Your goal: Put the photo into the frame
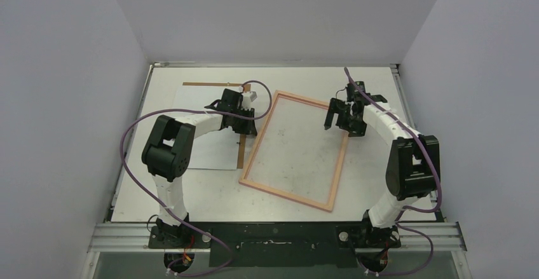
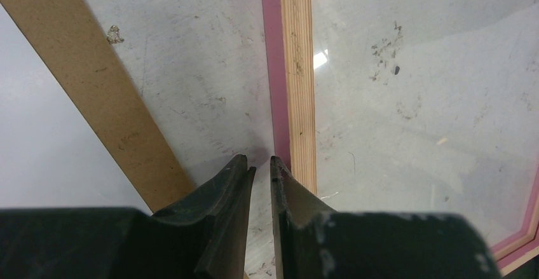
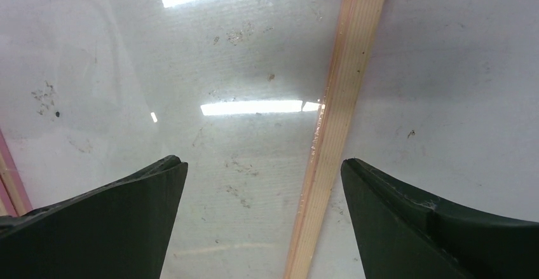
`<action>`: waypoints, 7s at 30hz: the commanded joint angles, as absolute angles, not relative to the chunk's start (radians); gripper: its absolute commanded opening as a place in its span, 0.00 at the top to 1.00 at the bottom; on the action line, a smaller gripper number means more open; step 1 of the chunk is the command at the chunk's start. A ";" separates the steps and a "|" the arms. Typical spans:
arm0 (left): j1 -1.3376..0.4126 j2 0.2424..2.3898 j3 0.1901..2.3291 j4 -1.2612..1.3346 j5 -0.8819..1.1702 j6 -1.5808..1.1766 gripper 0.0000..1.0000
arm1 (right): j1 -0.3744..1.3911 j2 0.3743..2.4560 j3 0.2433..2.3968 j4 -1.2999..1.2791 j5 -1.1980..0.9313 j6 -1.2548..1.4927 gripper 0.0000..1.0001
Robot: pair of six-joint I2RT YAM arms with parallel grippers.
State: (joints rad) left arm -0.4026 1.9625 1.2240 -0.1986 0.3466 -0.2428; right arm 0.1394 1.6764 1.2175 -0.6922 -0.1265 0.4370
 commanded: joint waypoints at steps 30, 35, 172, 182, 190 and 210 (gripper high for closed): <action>-0.376 1.920 1.259 -0.227 0.384 -0.241 0.83 | 0.530 1.329 0.914 -0.718 -0.003 0.660 0.80; -0.372 1.916 1.260 -0.237 0.386 -0.239 0.83 | 0.616 1.257 0.824 -0.757 0.035 0.763 0.89; 0.488 1.888 1.414 -0.730 0.239 0.371 0.22 | 0.828 2.147 1.657 -0.284 -0.213 0.828 0.27; 0.505 1.857 1.365 -0.716 0.222 0.448 0.22 | 0.974 1.960 1.322 -0.137 -0.241 0.970 0.22; 0.505 1.811 1.214 -0.647 0.193 0.488 0.23 | 1.010 2.011 1.307 -0.065 -0.276 1.039 0.23; 0.503 1.790 1.112 -0.584 0.191 0.517 0.25 | 1.060 2.073 1.273 0.022 -0.181 1.269 0.27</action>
